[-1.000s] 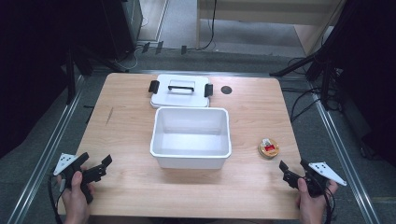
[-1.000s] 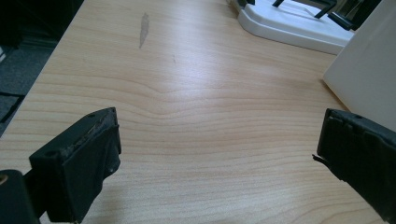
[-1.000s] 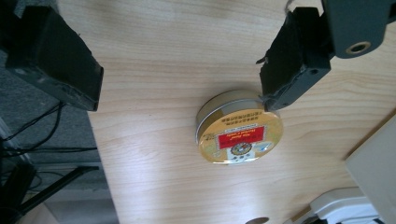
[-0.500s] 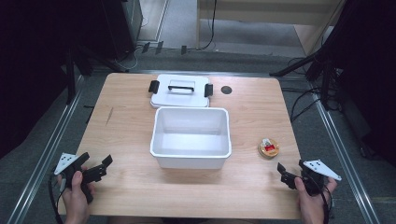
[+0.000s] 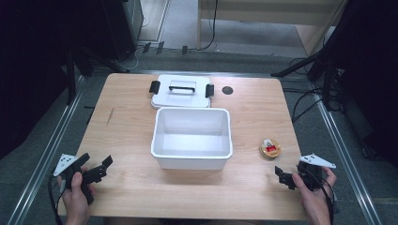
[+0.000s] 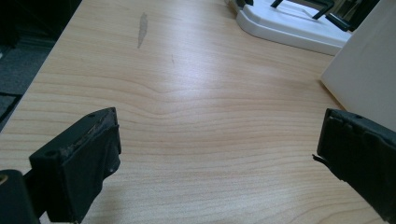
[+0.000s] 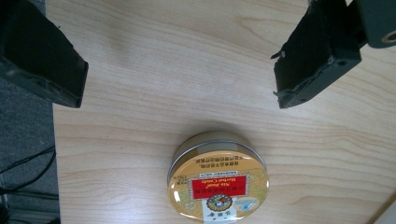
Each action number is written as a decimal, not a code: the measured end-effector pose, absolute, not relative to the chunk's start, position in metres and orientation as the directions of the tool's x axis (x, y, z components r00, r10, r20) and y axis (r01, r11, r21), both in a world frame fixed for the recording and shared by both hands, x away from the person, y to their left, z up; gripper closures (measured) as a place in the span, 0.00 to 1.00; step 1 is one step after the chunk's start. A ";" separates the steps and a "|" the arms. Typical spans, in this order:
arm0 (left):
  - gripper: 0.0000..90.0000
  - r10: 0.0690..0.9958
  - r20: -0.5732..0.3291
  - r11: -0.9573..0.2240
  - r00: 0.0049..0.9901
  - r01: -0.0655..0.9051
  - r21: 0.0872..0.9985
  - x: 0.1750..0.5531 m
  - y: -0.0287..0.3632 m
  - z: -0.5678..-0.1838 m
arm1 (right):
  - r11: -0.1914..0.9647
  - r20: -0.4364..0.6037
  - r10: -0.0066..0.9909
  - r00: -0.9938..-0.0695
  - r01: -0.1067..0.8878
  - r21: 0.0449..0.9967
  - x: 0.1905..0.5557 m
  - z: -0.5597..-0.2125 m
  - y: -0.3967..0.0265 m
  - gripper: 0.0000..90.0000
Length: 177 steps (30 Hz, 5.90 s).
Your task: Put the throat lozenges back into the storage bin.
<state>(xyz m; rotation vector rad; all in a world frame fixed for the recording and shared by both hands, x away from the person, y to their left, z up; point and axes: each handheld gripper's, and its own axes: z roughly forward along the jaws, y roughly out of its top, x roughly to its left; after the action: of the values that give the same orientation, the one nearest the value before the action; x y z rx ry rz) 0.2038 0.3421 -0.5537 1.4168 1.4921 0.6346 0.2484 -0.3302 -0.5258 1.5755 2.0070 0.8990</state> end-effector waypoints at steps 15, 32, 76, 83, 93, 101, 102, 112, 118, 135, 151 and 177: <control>0.00 0.951 -0.283 0.200 0.120 0.461 0.865 0.203 0.343 -0.554 | 0.288 -0.027 0.946 -0.322 0.803 0.521 0.274 -0.501 -0.309 0.02; 0.00 0.951 -0.285 0.204 0.116 0.459 0.865 0.203 0.343 -0.554 | 0.307 -0.050 0.951 -0.304 0.920 0.243 0.320 -0.485 -0.276 0.08; 0.00 0.950 -0.290 0.205 0.118 0.465 0.861 0.204 0.343 -0.554 | 0.277 -0.001 0.959 -0.283 0.939 0.206 0.377 -0.470 -0.239 0.23; 0.00 0.950 -0.290 0.205 0.119 0.465 0.861 0.204 0.343 -0.554 | 0.422 -0.036 0.905 -0.424 0.881 0.216 0.374 -0.452 -0.218 0.23; 0.00 0.949 -0.290 0.205 0.119 0.465 0.861 0.204 0.343 -0.554 | 0.544 -0.078 0.837 -0.542 0.807 0.231 0.370 -0.424 -0.190 0.23; 0.00 0.949 -0.290 0.204 0.121 0.465 0.861 0.204 0.343 -0.554 | 0.603 -0.092 0.794 -0.601 0.761 0.239 0.369 -0.399 -0.172 0.23; 0.00 0.949 -0.291 0.205 0.121 0.465 0.861 0.204 0.343 -0.554 | 0.604 -0.095 0.794 -0.601 0.759 0.241 0.369 -0.396 -0.171 0.23; 0.00 0.949 -0.289 0.201 0.123 0.466 0.861 0.204 0.344 -0.554 | 0.631 -0.108 0.772 -0.626 0.735 0.250 0.366 -0.378 -0.156 0.23; 0.00 0.950 -0.288 0.200 0.125 0.466 0.862 0.204 0.344 -0.554 | 0.653 -0.103 0.752 -0.652 0.712 0.258 0.365 -0.372 -0.141 0.23; 0.00 0.948 -0.295 0.207 0.124 0.465 0.861 0.205 0.343 -0.554 | 0.713 -0.102 0.691 -0.716 0.652 0.259 0.363 -0.365 -0.102 0.23; 0.00 0.947 -0.296 0.206 0.125 0.469 0.859 0.205 0.343 -0.554 | 0.860 -0.099 0.472 -0.876 0.432 0.271 0.359 -0.387 -0.089 0.23; 0.00 0.947 -0.295 0.204 0.128 0.469 0.859 0.205 0.344 -0.554 | 0.932 -0.133 0.358 -0.924 0.344 0.117 0.365 -0.435 -0.069 0.23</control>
<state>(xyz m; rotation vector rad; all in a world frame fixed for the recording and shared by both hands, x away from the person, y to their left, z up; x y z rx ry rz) 0.2049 0.3436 -0.5542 1.4145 1.4928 0.6102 0.3646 -0.0688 -0.4347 0.5368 2.9370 0.1378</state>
